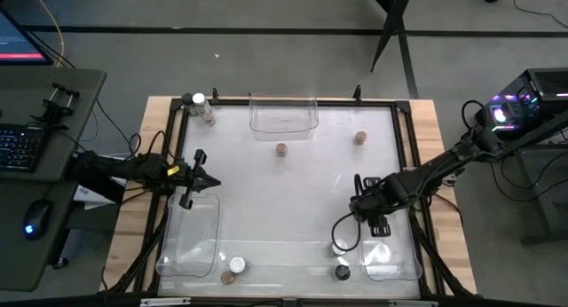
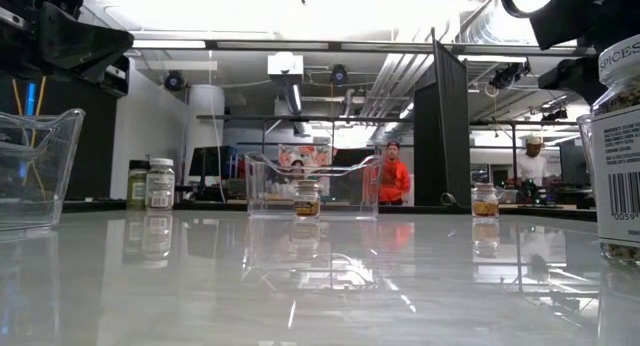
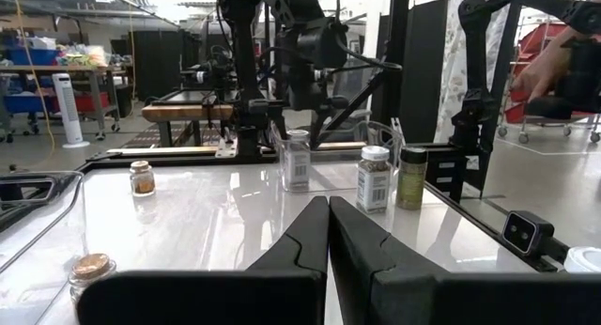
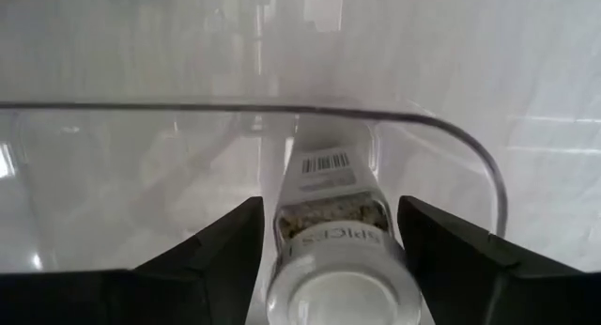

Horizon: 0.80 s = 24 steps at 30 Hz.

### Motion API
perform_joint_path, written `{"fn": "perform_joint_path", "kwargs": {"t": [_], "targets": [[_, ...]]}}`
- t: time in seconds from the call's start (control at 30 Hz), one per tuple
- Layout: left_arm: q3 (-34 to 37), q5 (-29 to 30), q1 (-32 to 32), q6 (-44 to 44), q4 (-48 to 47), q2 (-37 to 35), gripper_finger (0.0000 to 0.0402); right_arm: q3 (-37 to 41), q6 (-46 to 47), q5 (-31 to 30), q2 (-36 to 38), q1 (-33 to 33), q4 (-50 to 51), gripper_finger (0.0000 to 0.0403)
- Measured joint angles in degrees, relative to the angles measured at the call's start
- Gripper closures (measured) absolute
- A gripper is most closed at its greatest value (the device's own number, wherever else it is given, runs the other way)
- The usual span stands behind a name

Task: Sort spices by type
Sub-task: Put the white seasoning bottle into the bottom right transparent bin

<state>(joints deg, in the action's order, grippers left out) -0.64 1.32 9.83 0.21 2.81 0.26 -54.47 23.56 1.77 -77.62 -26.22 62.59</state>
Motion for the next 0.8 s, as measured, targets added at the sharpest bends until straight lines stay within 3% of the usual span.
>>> {"fn": "perform_joint_path", "kwargs": {"t": [0.4,0.6,0.7,0.8], "targets": [[0.0,0.0,-0.01,0.0,0.0,0.0,0.0401,-9.46,1.45,-3.02,-0.01,0.0,5.52,0.0158],[0.0,0.0,0.01,0.0,0.02,-0.01,0.0401,-14.86,14.1,-1.95,0.02,-0.21,9.93,0.0166],[0.0,0.0,0.0,0.0,0.02,-0.01,0.0401,-15.23,21.14,2.19,0.02,-2.15,11.19,0.0208],[0.0,-0.01,-0.01,0.0,0.01,0.0,0.0401,-13.48,26.1,4.83,0.04,-5.91,14.73,0.0299]]}}
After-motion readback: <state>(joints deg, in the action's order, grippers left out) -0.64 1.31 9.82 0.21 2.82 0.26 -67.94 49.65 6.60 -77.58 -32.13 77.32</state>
